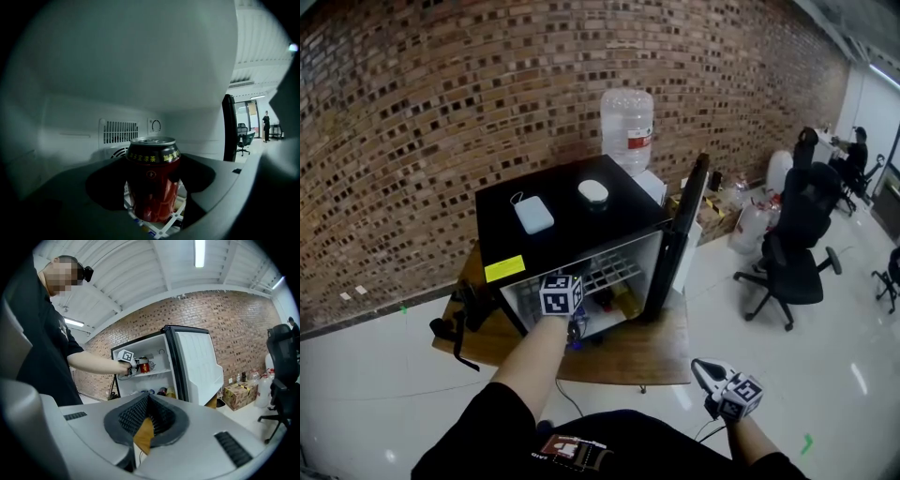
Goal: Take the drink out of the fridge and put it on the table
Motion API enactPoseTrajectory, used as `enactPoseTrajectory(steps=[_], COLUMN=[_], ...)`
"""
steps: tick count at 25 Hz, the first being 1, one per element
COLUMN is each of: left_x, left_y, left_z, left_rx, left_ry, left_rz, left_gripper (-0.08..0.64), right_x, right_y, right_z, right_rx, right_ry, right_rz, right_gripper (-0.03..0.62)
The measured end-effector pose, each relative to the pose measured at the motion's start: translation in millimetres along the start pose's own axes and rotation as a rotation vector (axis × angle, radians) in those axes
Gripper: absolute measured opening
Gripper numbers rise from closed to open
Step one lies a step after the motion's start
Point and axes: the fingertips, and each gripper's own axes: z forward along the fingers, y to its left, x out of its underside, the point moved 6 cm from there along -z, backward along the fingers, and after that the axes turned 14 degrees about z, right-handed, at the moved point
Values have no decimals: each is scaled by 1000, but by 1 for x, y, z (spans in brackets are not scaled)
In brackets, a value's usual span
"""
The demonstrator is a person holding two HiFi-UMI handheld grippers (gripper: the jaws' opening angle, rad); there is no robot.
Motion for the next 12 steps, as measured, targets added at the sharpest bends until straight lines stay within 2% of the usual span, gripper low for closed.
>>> enactPoseTrajectory(steps=[5,12], left_x=[-4,-18], left_y=[-20,-73], left_z=[-21,-68], left_rx=[106,300], left_ry=[-51,-146], left_rz=[30,74], left_gripper=[319,321], right_x=[4,6], right_y=[-3,0], right_z=[-2,6], right_rx=[5,-3], right_ry=[-10,-16], right_rz=[-7,-12], right_gripper=[0,0])
